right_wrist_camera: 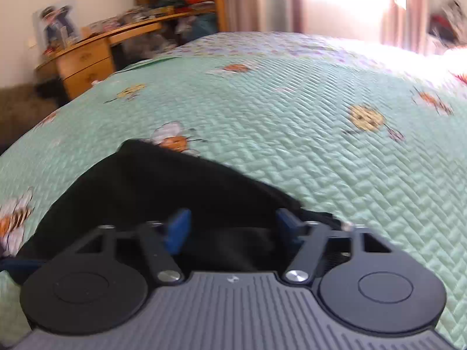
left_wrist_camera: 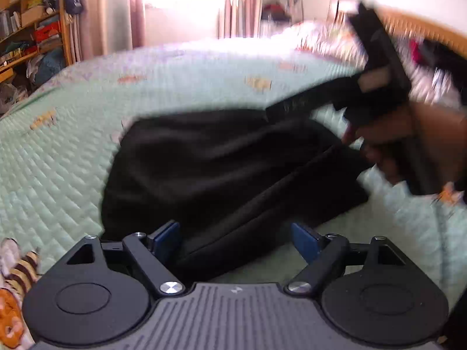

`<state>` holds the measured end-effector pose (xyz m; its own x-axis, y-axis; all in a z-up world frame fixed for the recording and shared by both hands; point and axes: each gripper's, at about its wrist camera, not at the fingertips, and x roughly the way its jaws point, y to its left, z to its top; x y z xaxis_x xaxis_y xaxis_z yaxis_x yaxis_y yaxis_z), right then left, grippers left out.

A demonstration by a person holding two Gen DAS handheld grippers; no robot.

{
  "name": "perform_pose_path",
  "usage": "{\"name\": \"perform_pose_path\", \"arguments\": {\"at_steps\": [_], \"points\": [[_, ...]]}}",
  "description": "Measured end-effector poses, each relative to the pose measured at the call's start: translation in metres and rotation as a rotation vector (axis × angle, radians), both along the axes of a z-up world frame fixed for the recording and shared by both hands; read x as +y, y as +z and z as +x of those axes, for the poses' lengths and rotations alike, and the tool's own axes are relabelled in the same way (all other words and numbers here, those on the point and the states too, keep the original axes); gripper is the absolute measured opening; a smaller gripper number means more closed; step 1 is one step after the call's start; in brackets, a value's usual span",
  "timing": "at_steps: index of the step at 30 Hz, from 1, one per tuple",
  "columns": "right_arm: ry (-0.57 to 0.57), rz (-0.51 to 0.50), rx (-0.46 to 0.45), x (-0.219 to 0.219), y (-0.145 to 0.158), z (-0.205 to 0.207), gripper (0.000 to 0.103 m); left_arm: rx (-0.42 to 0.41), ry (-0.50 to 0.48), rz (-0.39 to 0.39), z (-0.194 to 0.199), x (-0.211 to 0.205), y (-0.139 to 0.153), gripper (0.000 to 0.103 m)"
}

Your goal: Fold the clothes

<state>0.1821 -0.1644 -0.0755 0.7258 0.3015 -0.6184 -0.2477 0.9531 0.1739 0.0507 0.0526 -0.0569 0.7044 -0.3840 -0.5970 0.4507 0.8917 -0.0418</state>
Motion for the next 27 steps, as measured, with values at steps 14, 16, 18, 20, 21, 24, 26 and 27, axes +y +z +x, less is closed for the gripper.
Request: {"name": "perform_pose_path", "arguments": {"at_steps": [14,16,18,20,21,24,26,27], "points": [[-0.008,-0.16,-0.157,0.003,-0.017,-0.127,0.095,0.017,0.015,-0.026,-0.021,0.025,-0.005,0.093],[-0.01,-0.168,-0.193,0.007,-0.01,-0.132,0.095,-0.002,0.035,-0.049,-0.015,0.025,0.001,0.093],[-0.001,-0.168,-0.233,0.011,-0.002,-0.134,0.095,0.004,0.029,-0.079,-0.007,0.024,0.004,0.094],[0.015,-0.181,-0.252,0.023,0.001,-0.121,0.095,0.028,0.024,-0.054,-0.005,0.018,-0.001,0.094],[0.019,-0.197,-0.237,0.027,-0.001,-0.114,0.095,0.04,0.027,-0.026,-0.003,0.014,-0.006,0.094],[0.013,-0.283,-0.13,0.028,-0.027,-0.1,0.095,0.062,0.021,0.016,-0.014,0.011,-0.021,0.094],[0.007,-0.243,-0.101,0.017,-0.039,-0.109,0.095,0.056,0.016,0.024,-0.022,0.013,-0.025,0.094],[-0.007,-0.206,-0.1,0.011,-0.037,-0.116,0.095,0.054,0.016,0.025,-0.024,0.014,-0.024,0.094]]}}
